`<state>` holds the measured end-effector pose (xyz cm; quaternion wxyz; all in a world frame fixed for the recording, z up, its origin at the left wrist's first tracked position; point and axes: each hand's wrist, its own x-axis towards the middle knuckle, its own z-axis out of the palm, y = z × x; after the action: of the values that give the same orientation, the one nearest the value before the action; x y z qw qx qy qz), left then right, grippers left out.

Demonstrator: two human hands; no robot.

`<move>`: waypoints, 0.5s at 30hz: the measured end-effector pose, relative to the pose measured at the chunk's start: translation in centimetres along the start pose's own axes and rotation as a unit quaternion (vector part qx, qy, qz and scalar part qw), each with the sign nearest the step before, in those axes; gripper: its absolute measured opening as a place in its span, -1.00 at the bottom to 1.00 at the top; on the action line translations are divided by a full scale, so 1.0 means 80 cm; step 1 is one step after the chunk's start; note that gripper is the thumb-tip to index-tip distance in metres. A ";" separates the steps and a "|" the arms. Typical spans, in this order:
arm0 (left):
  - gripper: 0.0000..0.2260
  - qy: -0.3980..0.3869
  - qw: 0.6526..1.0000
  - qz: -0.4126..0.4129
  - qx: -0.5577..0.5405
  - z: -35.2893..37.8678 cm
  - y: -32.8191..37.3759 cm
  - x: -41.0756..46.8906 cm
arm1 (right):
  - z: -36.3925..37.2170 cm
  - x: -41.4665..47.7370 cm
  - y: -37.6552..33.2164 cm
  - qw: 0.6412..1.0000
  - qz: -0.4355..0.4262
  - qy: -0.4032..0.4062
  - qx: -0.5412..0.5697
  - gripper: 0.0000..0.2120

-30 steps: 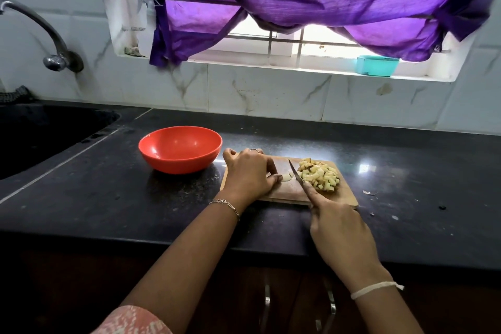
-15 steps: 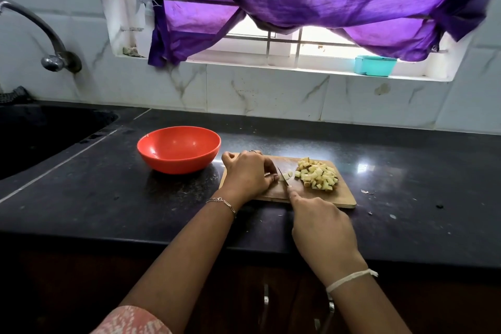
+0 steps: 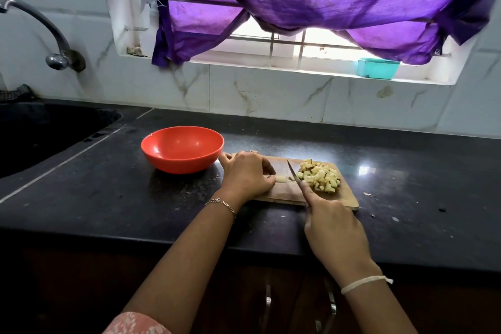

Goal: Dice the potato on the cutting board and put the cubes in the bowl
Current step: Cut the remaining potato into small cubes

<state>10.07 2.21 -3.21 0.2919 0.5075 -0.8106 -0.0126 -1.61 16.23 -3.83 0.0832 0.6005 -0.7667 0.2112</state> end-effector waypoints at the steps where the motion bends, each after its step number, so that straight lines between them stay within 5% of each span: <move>1: -0.83 0.002 1.000 0.000 0.003 0.000 0.000 0.000 | 0.000 -0.004 -0.001 1.000 -0.008 0.000 0.004 -0.40; 15: -0.82 -0.027 0.999 0.016 0.006 0.001 -0.001 0.005 | 0.007 0.003 -0.025 0.994 -0.065 -0.018 -0.086 -0.41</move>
<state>9.98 1.84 -3.12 0.2672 0.4953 -0.8264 -0.0170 0.27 15.38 -3.81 0.1344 0.6432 -0.7429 0.1278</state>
